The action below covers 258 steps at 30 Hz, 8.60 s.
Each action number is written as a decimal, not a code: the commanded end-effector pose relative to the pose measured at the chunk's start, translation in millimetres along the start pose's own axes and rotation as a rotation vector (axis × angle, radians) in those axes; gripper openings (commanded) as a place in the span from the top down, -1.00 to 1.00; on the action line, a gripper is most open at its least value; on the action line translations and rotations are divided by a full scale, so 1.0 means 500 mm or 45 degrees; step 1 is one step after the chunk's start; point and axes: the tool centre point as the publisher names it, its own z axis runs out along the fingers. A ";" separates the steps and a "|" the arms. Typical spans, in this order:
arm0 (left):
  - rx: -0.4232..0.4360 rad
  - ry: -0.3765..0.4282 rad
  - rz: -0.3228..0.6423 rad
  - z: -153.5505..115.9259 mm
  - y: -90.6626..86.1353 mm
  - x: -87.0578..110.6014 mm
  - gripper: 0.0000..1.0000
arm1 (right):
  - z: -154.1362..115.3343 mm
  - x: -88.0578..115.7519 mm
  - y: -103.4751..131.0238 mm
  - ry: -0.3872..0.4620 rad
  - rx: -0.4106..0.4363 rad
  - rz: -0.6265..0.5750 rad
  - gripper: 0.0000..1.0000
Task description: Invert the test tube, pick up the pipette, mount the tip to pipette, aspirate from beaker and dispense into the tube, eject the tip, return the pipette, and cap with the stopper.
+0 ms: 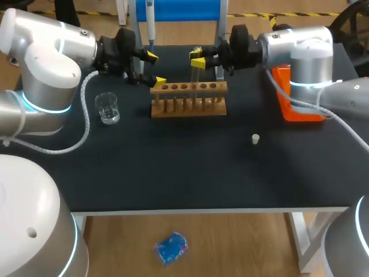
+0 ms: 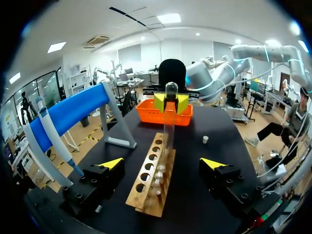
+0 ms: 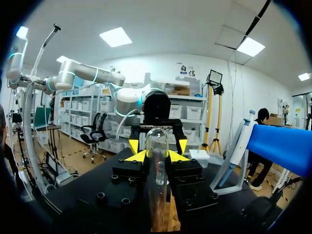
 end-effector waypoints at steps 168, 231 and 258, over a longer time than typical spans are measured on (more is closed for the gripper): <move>0.600 -0.344 2.082 0.157 -0.168 0.243 1.00 | -0.028 0.025 0.004 -0.136 -0.120 2.035 1.00; 0.408 -0.090 0.733 0.016 -0.238 0.178 1.00 | -0.164 0.078 0.011 -0.256 0.903 -0.119 -1.00; 0.573 0.139 0.260 0.111 -0.240 0.126 1.00 | -0.232 0.058 -0.182 -0.103 0.901 -0.151 -1.00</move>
